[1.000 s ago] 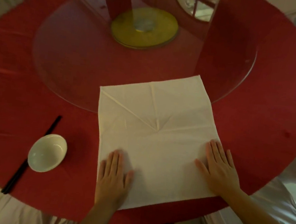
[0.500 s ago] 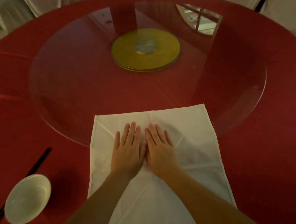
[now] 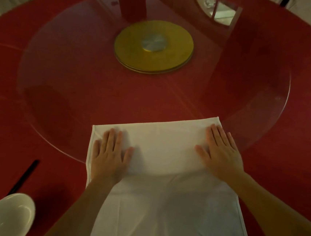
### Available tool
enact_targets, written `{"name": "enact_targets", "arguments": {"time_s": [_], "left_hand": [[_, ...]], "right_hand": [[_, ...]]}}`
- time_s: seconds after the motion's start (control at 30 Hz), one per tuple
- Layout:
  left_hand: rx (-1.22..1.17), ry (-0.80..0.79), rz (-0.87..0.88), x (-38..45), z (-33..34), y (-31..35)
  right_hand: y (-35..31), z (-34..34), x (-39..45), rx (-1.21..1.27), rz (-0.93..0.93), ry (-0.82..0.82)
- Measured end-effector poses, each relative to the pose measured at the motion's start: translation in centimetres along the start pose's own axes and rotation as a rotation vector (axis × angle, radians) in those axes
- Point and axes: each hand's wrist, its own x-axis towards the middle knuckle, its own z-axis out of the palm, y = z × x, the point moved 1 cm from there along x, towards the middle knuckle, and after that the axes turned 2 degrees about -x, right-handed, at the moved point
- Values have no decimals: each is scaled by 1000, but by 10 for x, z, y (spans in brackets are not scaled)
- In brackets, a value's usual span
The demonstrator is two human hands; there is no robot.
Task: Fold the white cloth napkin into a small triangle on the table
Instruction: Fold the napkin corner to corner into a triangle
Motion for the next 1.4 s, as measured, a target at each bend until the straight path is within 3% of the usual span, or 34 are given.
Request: {"name": "enact_targets", "arguments": {"time_s": [0.23, 0.33, 0.4, 0.5, 0.67, 0.8, 0.9, 1.03, 1.17, 1.3, 1.4], "left_hand": [[-30, -39, -23, -2, -16, -2], [-102, 92, -62, -13, -31, -1], [-199, 239, -204, -28, -40, -1], [-310, 352, -488, -52, -43, -8], [-566, 298, -804, -84, -35, -30], [-610, 172, -830, -90, -31, -45], [-718, 123, -867, -81, -32, -52], [-766, 71, -820, -73, -32, -55], [-725, 124, -714, -82, -36, -56], [-514, 232, -463, -95, -50, -46], [-480, 274, -307, -112, -60, -31]], "right_hand": [[-3, -10, 3, 27, -4, -33], [-20, -29, 8, 50, -40, 42], [-47, -43, 20, 130, -135, 125], [-115, -61, 47, 418, -301, 39], [-241, -71, 98, 502, -483, -178], [-296, -62, 114, 325, -572, -293], [-309, -56, 113, 251, -584, -277], [-305, -64, 107, 257, -540, -232], [-274, -84, 77, 376, -562, -84], [-217, -106, 20, 569, -544, 58], [-171, -113, -40, 702, -411, 22]]}}
